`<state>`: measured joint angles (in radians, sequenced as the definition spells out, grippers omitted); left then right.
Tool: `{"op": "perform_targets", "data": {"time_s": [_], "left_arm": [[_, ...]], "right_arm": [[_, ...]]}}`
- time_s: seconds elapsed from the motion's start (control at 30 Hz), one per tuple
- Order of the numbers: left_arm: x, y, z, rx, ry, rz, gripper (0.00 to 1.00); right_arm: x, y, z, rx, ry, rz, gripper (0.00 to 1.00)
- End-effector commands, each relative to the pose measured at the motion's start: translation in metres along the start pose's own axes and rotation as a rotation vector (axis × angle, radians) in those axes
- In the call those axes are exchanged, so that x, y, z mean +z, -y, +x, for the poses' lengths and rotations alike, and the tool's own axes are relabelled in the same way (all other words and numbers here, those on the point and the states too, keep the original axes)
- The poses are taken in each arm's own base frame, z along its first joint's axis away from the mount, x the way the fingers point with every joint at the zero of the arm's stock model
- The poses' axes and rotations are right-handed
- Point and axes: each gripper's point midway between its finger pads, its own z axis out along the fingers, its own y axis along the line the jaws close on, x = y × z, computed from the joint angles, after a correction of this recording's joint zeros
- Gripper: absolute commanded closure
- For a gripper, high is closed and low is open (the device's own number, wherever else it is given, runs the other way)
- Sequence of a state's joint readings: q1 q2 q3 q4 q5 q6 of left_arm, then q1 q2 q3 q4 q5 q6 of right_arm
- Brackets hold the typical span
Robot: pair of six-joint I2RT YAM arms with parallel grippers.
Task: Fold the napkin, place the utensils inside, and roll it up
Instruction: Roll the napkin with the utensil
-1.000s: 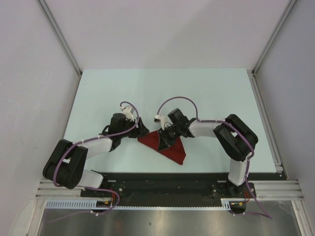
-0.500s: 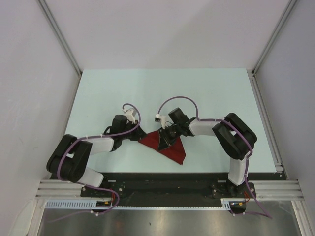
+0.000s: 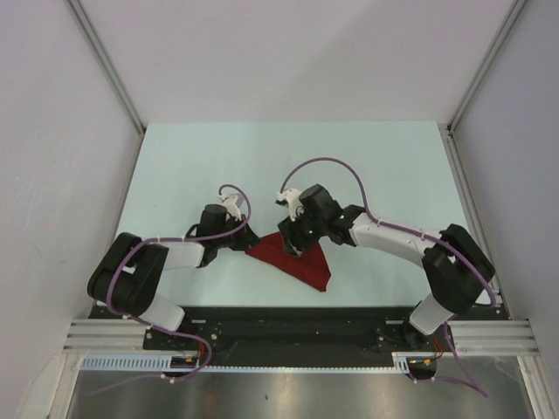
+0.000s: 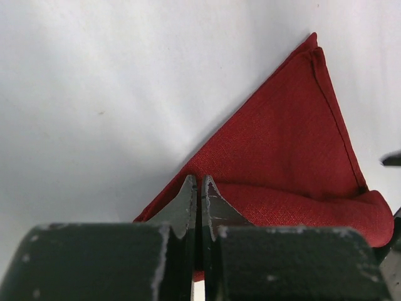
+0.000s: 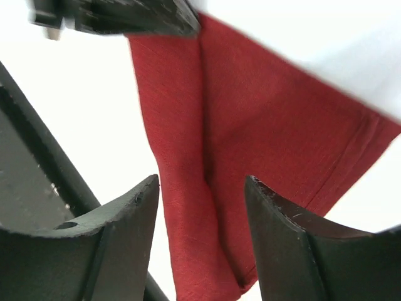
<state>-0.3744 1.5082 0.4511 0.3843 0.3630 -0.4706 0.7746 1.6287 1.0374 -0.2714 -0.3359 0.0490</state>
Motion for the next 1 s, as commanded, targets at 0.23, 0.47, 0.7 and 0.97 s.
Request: {"op": "perform_targets", "data": {"time_s": [0.23, 0.47, 0.7, 0.97], "left_arm": [[0.003, 0.004, -0.003, -0.006, -0.012, 0.023, 1.00], [0.004, 0.005, -0.003, -0.007, -0.017, 0.027, 1.00], [0.005, 0.005, -0.003, -0.006, -0.019, 0.026, 1.00], [0.002, 0.007, -0.006, 0.006, -0.008, 0.032, 1.00]], "right_arm": [[0.011, -0.024, -0.003, -0.408, 0.047, 0.360, 0.39], [0.025, -0.029, 0.011, -0.453, 0.003, 0.340, 0.42], [0.033, -0.034, 0.019, -0.473, -0.015, 0.299, 0.54], [0.048, -0.026, 0.035, -0.394, -0.088, 0.225, 0.82]]}}
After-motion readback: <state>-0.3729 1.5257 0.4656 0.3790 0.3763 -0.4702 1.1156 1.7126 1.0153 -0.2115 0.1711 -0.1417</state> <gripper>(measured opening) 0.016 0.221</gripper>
